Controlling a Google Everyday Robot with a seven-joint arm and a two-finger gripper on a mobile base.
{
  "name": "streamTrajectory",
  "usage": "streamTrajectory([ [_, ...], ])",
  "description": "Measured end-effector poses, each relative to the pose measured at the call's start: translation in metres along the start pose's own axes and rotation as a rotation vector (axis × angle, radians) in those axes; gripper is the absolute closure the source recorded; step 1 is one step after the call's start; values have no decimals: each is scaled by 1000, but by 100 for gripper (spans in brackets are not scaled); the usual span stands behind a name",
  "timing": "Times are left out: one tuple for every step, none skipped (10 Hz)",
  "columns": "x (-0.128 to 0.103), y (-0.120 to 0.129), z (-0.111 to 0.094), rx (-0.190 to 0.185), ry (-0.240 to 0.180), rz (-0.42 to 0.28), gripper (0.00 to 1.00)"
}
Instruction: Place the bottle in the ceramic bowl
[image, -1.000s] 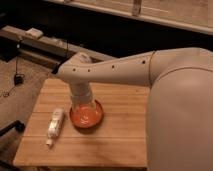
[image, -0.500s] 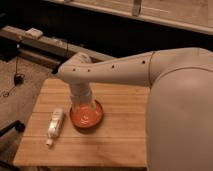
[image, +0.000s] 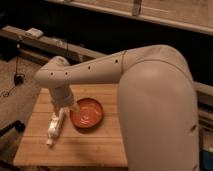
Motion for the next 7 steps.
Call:
streamTrajectory([
  [0,11,4,2,8,-17,35],
  [-4,27,10,2,19,-42,35],
  [-7,40,14,0,27,-61,35],
  [-11,54,23,-1,42,-82,35],
  [-13,60,30,1,54,-92,35],
  [-15,65,38,2,66,-100,35],
  [-16,70,44,3,75,-108,35],
])
